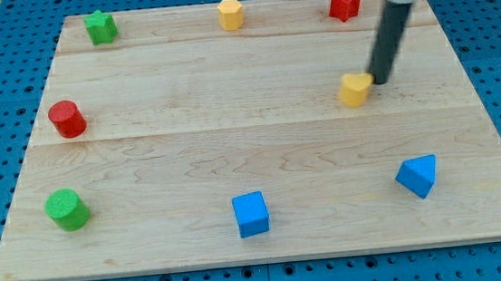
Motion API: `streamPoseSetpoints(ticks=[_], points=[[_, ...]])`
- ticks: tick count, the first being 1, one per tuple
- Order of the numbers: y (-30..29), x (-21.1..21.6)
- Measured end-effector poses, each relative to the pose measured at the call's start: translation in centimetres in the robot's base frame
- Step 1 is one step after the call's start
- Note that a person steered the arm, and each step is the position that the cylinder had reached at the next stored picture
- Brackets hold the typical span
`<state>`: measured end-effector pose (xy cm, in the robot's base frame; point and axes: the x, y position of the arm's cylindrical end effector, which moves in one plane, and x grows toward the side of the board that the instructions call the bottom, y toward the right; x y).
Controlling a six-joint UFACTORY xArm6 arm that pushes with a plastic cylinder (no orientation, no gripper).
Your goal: Move the heart towards the red circle
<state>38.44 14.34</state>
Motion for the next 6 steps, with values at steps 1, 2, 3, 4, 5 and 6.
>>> streamPoseSetpoints(ticks=[1,2,3,4,5,6], points=[[-0.6,-1.1],[0.9,2.8],[-4.3,2.9],[-9.8,1.4],[-10.6,-1.7],[-14.2,-1.7]])
